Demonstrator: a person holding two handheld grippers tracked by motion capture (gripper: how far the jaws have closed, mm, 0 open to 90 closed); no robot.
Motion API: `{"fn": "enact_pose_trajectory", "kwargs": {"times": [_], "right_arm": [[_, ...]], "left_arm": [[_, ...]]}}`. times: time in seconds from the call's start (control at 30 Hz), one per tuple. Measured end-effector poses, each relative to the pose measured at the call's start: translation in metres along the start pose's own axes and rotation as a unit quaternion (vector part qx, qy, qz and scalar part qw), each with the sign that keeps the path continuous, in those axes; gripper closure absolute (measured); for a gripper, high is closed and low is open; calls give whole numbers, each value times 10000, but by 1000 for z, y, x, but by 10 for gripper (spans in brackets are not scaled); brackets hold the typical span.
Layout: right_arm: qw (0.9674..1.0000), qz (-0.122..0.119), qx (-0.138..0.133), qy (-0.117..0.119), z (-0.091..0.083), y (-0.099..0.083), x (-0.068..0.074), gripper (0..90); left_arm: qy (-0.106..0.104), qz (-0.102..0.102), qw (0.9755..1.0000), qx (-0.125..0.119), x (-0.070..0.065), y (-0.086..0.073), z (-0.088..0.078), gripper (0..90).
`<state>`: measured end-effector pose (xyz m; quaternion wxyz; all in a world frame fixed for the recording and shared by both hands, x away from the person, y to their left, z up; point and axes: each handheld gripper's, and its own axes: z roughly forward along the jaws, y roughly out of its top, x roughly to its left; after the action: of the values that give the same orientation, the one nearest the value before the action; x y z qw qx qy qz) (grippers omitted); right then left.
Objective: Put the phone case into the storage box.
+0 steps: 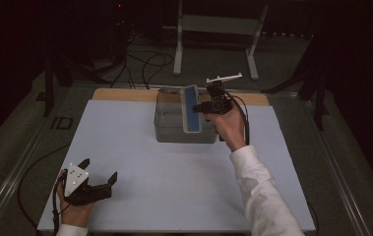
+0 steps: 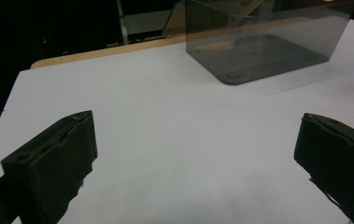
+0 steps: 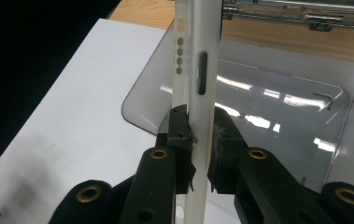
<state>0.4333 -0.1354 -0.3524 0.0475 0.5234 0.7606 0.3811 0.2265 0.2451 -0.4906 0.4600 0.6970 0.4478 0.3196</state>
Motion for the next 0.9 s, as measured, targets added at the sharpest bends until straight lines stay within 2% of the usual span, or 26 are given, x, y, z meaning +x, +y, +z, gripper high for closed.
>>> {"fn": "enact_pose_trajectory", "kwargs": {"times": [0.9], "right_arm": [[9993,189,74,-326,1,18,-13,819]], "left_arm": [[-17,-3,10000,7,0,0,0,3]]}}
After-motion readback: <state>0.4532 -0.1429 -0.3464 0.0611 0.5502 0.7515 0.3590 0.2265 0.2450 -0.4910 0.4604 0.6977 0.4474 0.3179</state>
